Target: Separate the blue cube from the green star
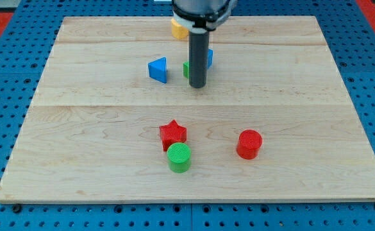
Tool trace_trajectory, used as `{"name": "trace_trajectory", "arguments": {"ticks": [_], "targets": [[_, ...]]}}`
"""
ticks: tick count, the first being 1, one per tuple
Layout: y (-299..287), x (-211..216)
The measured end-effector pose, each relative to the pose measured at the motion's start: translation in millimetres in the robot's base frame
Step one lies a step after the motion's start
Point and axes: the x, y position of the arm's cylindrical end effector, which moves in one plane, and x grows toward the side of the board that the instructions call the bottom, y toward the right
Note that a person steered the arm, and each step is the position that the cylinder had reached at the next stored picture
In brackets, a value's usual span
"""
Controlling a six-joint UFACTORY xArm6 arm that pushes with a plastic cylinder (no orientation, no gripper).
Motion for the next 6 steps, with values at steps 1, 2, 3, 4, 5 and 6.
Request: {"name": "trace_trajectory", "arguments": {"ticks": [1, 2, 3, 4, 5, 6], "targets": [[-2.1, -39.0], [-19.0, -83.0], [-33.7, -88.6], [0.3, -22.3], [109.5, -46.5], [205.1, -114.3]]}}
